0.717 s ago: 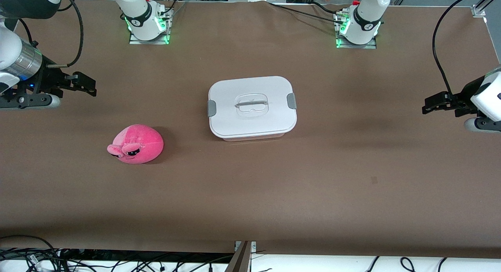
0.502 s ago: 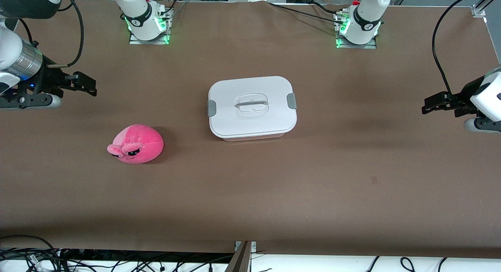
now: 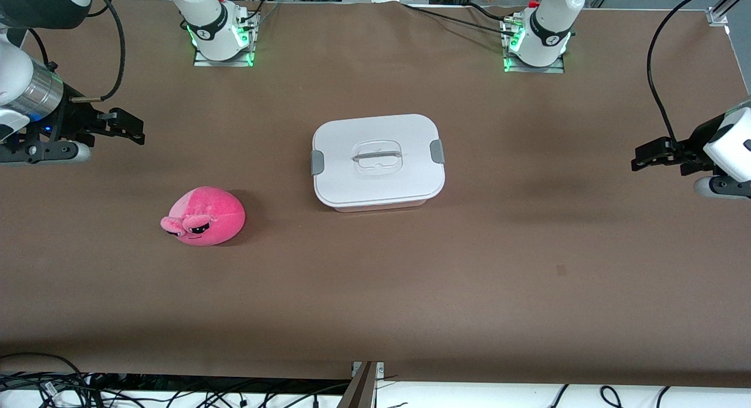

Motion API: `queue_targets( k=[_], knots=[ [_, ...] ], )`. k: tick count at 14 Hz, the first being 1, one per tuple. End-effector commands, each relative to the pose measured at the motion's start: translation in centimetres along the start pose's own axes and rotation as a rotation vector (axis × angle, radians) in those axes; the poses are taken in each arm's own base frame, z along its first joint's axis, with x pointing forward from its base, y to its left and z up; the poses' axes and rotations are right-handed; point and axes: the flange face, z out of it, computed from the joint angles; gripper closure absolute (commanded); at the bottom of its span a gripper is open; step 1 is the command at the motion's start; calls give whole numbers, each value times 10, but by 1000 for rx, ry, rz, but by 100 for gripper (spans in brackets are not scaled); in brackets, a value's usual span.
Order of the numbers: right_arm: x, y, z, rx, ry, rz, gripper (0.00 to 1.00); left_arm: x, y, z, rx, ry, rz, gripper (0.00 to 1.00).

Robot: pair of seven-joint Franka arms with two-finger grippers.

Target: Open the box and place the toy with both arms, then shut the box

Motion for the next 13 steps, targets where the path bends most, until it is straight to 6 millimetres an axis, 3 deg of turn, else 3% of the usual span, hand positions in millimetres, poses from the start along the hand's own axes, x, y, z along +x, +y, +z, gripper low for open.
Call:
queue_targets(
  k=[1, 5, 8, 10, 13],
  knots=[
    [-1, 1, -3, -11, -2, 10, 0, 3, 17, -4, -14, -6, 18, 0],
    [-1, 1, -4, -11, 0, 9, 0, 3, 81, -2, 0, -4, 132, 0],
    [-1, 1, -3, -11, -3, 10, 0, -5, 153, 5, 4, -16, 247, 0],
    [-2, 2, -3, -11, -3, 12, 0, -9, 186, 12, 9, -22, 296, 0],
    [-2, 2, -3, -9, -5, 12, 0, -29, 263, 25, -3, -45, 419, 0]
  ],
)
